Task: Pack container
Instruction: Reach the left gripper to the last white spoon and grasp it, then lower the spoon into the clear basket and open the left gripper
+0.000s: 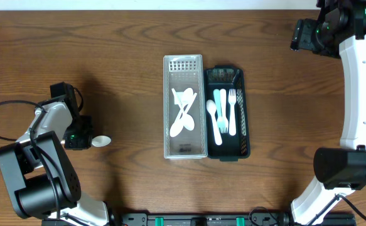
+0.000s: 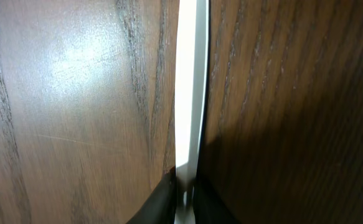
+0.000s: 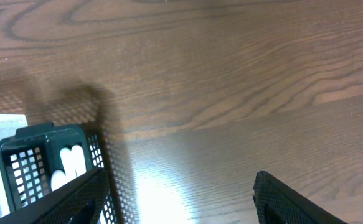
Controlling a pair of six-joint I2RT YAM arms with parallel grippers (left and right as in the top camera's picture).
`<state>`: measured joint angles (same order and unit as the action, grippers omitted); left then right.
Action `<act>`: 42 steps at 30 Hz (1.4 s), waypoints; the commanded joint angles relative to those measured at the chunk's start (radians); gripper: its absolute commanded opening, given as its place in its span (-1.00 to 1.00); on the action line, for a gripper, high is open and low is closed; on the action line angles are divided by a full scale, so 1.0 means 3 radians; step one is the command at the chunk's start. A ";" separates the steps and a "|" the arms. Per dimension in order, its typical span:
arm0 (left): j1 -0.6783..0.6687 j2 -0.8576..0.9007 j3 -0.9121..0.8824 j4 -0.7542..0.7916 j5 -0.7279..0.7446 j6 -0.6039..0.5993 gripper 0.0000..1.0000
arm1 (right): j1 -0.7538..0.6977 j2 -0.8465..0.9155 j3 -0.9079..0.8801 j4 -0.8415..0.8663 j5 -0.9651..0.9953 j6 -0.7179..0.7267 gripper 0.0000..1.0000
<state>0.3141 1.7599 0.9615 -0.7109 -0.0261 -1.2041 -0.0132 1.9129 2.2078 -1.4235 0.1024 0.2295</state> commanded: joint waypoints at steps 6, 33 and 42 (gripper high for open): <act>0.0015 0.0130 -0.0058 -0.0069 0.0003 -0.0001 -0.88 | -0.0027 0.0014 -0.0022 0.0014 0.0022 -0.0022 0.56; -0.2093 -0.0866 0.1924 -0.1071 -0.0491 0.2583 -0.89 | -0.0027 0.0014 -0.0023 0.0200 0.0020 -0.0022 0.56; -0.3071 -0.0298 0.1923 -0.0739 -0.0504 0.2811 -0.88 | -0.0027 0.0020 -0.0065 0.0259 0.0020 -0.0022 0.56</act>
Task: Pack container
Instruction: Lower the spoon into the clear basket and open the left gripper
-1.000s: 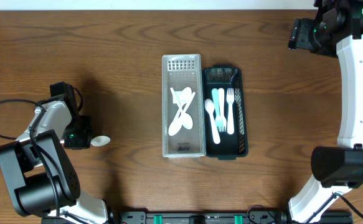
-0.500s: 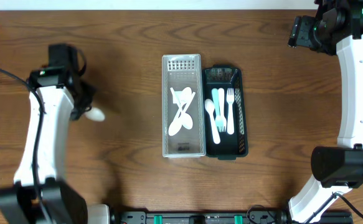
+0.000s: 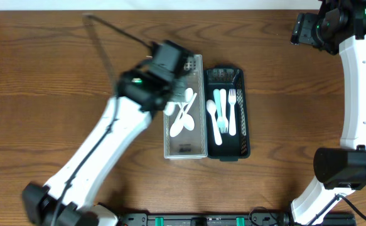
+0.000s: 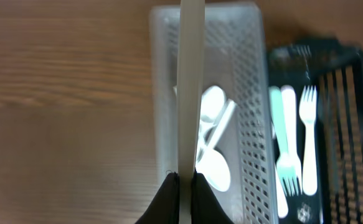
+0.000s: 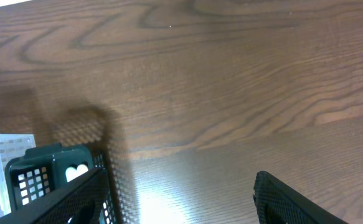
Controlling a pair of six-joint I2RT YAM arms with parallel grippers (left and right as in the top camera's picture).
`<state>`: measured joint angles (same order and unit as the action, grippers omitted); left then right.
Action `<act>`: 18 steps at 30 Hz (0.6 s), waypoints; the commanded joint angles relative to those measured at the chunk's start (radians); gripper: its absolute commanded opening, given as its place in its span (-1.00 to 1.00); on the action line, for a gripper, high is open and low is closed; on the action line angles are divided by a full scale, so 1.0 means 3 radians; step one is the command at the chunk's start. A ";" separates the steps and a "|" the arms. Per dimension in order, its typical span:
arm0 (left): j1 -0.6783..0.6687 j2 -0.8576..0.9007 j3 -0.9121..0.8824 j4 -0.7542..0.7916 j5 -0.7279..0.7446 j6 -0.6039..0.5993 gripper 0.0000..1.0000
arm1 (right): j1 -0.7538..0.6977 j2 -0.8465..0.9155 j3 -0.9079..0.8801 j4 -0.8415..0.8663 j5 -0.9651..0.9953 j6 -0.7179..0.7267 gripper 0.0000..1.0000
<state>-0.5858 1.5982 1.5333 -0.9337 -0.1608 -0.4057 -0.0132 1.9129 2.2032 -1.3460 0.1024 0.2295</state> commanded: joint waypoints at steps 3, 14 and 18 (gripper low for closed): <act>-0.0090 0.0533 0.0017 0.0005 -0.0053 0.0090 -0.88 | -0.0027 0.0020 -0.0135 0.0009 0.0020 -0.0022 0.55; -0.0088 0.1066 0.0017 0.0172 -0.0055 0.0107 -0.72 | -0.0027 0.0023 -0.0528 0.0112 0.0020 -0.0022 0.57; -0.0088 0.1069 0.0017 0.0202 -0.0053 0.0107 -0.52 | -0.0027 0.0023 -0.0548 0.0125 0.0020 -0.0022 0.57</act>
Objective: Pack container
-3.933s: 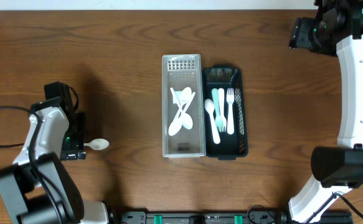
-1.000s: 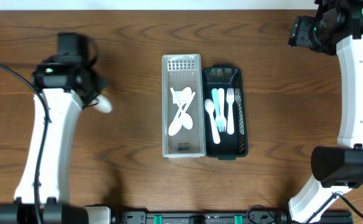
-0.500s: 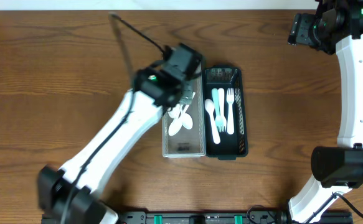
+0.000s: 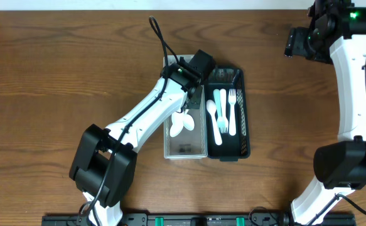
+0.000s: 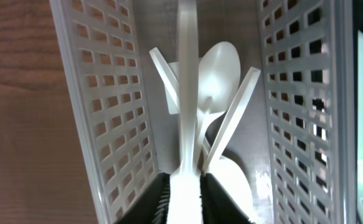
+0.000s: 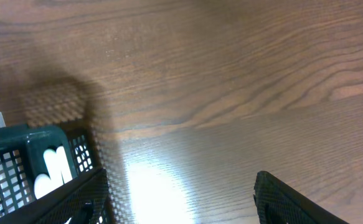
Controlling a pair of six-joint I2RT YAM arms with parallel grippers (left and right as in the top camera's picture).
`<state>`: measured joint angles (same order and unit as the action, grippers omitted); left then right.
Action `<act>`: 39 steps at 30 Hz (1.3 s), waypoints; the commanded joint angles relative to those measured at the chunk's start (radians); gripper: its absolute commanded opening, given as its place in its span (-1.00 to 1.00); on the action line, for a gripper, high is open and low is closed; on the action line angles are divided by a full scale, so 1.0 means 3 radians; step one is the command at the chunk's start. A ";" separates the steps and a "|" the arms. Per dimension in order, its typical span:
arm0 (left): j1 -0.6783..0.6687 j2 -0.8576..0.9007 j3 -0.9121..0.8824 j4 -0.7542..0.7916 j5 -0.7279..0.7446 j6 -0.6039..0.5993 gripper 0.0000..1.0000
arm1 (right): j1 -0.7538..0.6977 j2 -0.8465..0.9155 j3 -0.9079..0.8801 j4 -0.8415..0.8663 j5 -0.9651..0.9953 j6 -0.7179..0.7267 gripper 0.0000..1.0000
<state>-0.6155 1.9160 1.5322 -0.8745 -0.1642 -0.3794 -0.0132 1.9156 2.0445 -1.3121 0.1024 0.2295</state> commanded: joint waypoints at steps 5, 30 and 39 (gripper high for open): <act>0.0011 -0.0042 0.0038 0.0006 -0.0046 0.0309 -0.40 | -0.0027 0.0014 -0.0019 0.0025 0.0020 -0.0023 0.57; 0.2050 -0.0917 0.0252 0.1205 -0.0715 0.0921 0.96 | 0.0111 0.0057 -0.0512 0.2430 0.0023 -0.0623 0.99; 0.2275 -0.1047 0.0097 0.0926 -0.0326 0.1176 0.96 | -0.0196 -0.0013 -0.0698 0.1984 0.0022 -0.0671 0.99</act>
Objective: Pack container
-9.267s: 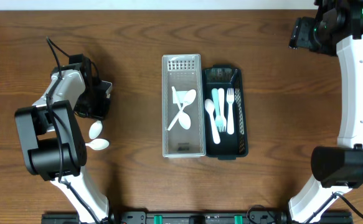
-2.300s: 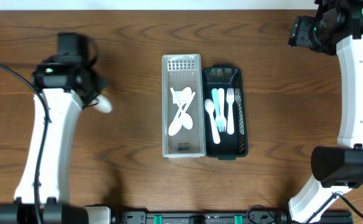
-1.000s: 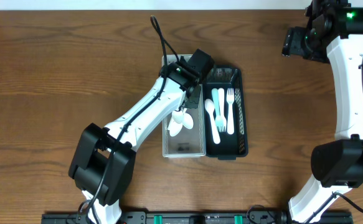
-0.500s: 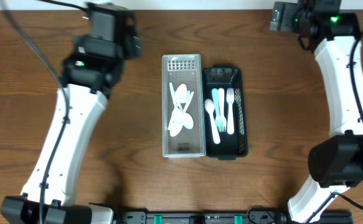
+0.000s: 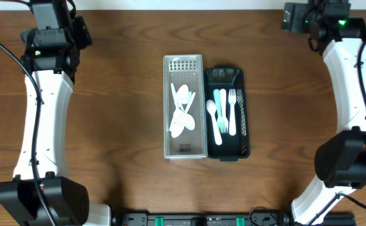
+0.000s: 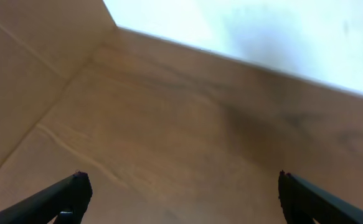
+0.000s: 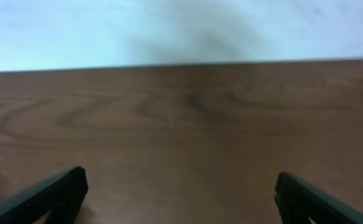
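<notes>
The clear perforated container [image 5: 184, 145] stands mid-table with white plastic spoons [image 5: 183, 112] lying crossed inside it. Touching its right side is the black basket [image 5: 227, 152], which holds a white spoon [image 5: 212, 116], a teal fork [image 5: 220, 110] and a white fork [image 5: 231, 112]. My left gripper [image 6: 181, 198] is up at the table's far left corner, open, with only bare wood between its fingertips [image 6: 72, 190]. My right gripper [image 7: 181, 198] is at the far right back edge, also open and empty.
The wooden table [image 5: 120, 94] ends at a white surface [image 7: 169, 25] along the back. The left arm [image 5: 41, 107] runs down the left side and the right arm [image 5: 352, 94] down the right side, both well away from the containers.
My left gripper was shut on a white spoon low inside the clear container; now it is open and empty at the far left corner, and the spoon lies in the container. The right gripper has moved to the back edge.
My left gripper was first shut on a white spoon lying on the table at the left. Then it held the spoon over the clear container, then low inside it. Now the spoon rests with the others and both arms are at the back corners.
</notes>
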Controlling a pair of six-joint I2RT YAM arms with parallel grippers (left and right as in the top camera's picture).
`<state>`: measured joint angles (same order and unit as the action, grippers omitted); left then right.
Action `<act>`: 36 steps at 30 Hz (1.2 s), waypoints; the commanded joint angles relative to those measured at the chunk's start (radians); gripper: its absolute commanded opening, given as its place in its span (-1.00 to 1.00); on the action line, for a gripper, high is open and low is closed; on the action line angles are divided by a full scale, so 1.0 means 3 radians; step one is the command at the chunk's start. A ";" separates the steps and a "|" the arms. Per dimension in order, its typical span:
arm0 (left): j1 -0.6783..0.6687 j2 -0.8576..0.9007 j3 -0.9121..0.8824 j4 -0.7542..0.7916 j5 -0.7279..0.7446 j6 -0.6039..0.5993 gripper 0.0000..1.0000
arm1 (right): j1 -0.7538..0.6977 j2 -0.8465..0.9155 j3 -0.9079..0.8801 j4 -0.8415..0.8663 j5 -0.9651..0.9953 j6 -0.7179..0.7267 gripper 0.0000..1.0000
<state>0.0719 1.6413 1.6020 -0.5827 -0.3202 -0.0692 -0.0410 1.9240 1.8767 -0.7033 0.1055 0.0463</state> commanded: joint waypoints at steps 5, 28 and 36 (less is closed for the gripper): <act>-0.0020 -0.0547 -0.0752 0.0183 0.0233 0.0142 0.96 | -0.0201 -0.0476 -0.0860 0.0371 0.0014 -0.0060 0.98; -0.0429 -0.4027 -0.4007 0.1638 0.0229 0.0144 0.96 | 0.0100 -0.3494 -0.5121 0.2955 0.0206 -0.1344 0.99; -0.0429 -0.4208 -0.4007 0.1541 0.0230 0.0142 0.96 | 0.0315 -0.3766 -0.5319 0.2790 0.0197 -0.1354 0.99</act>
<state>-0.0544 0.3828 0.4004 -0.1131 -0.2428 -0.0433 0.0422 0.7998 0.2928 0.1501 0.1692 -0.3161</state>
